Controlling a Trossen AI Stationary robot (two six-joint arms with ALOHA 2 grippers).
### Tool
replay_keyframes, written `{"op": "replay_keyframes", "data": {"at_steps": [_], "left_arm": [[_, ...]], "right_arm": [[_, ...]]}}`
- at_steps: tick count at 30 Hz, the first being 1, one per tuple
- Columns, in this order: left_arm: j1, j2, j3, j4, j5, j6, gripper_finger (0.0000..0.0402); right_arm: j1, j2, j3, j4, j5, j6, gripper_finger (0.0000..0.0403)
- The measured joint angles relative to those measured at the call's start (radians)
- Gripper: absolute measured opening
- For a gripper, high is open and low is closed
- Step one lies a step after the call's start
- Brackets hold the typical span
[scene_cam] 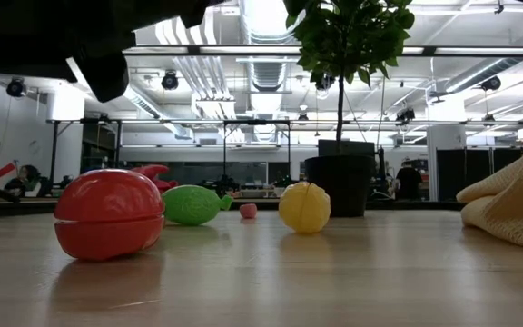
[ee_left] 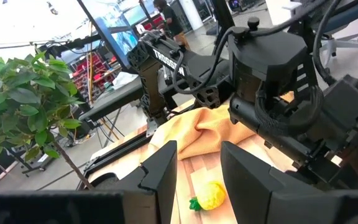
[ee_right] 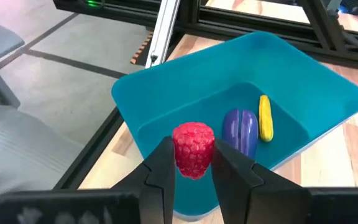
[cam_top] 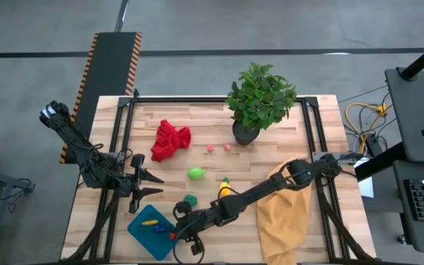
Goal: Pick and placing Produce into tupperware
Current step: Put the red raspberry into the blue bin, then put the yellow pineapple into the blue bin
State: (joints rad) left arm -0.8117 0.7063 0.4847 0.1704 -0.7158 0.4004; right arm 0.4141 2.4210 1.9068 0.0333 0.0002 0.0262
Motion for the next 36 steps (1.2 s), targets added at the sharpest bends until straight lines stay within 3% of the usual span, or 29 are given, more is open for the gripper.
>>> {"op": "replay_keyframes", "data": {"at_steps": [18,23,29,36], "left_arm": [[0.000,0.000,0.000,0.000,0.000,0.000,0.0109],[0.000,0.000,0.000,0.000,0.000,0.000,0.0109],[0.000,0.000,0.000,0.000,0.000,0.000,0.0109],[0.000,0.000,0.000,0.000,0.000,0.000,0.0109]], "right_arm": [[-0.006,0.002,0.000,0.004,0.000,-0.001,0.0139],[-0.012,0.001,0.000,0.007,0.000,-0.027,0.0143],[-0.035,-0.004,0.001,0.129,-0.005,-0.105,0.0133],[-0.089,-0.080,0.001,0.013,-0.259,-0.162,0.0118]]}}
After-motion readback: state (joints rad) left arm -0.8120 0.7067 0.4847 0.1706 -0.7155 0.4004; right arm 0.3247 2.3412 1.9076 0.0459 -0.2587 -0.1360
